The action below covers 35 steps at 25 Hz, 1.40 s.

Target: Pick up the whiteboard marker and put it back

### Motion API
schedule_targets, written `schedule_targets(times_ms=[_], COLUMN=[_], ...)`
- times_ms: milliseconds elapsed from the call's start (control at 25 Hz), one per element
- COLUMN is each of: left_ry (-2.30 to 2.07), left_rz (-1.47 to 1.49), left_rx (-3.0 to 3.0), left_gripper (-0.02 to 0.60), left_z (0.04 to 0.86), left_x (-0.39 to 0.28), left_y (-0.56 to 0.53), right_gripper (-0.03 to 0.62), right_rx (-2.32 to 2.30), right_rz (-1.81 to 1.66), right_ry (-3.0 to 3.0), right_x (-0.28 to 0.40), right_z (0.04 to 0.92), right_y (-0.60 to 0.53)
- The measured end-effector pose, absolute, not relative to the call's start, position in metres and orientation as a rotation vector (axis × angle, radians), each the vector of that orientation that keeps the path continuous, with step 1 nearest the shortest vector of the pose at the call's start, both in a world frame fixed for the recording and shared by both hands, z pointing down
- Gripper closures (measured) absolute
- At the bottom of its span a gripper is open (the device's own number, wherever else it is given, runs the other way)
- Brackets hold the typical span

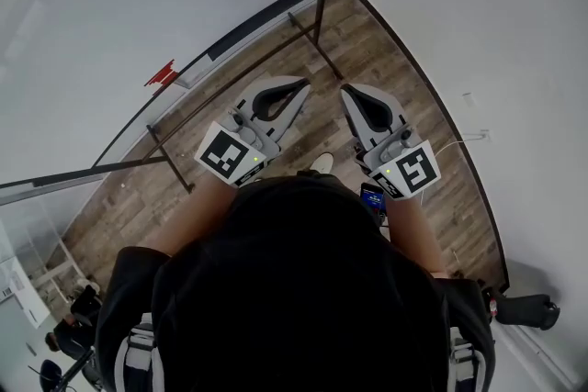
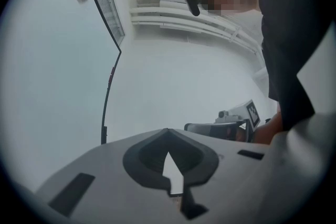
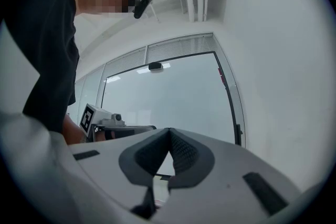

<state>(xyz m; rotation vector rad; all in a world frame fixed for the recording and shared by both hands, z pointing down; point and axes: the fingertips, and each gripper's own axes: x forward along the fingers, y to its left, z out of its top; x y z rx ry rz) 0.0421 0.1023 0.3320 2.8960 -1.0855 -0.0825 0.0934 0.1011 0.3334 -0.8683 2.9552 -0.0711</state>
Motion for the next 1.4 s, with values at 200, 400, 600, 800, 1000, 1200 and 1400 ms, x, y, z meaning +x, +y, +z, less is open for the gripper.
schedule_targets(times_ms=[200, 400, 600, 800, 1000, 1200, 1400], left_ry=[-1.119, -1.167, -1.185, -1.209, -1.212, -1.219, -1.23], left_rz=[-0.077, -0.064, -0.048, -0.051, -0.071, -0.09, -0.102], left_rx=[2.882, 2.865, 2.866, 2.85, 2.833, 2.833, 2.826], left_gripper=[0.578, 0.579, 0.578, 0.578, 0.578, 0.578, 0.578], left_z=[0.329, 0.332, 0.333, 0.338, 0.348, 0.352, 0.351], left_x=[0.071, 0.09, 0.103, 0.098, 0.089, 0.074, 0.053], left_y=[0.087, 0.079, 0.075, 0.06, 0.039, 0.009, -0.021], right_gripper=[0.6, 0.6, 0.6, 0.6, 0.6, 0.6, 0.6], right_rx=[-0.804, -0.737, -0.717, -0.723, -0.722, -0.73, -0.729], right_rz=[-0.094, -0.107, -0.116, -0.129, -0.129, -0.126, -0.11], right_ry=[2.969, 2.992, 2.994, 2.984, 3.002, 3.013, 3.036], right_x=[0.116, 0.131, 0.142, 0.143, 0.135, 0.121, 0.1], right_z=[0.337, 0.341, 0.342, 0.344, 0.351, 0.353, 0.351], right_y=[0.084, 0.074, 0.068, 0.057, 0.039, 0.011, -0.018])
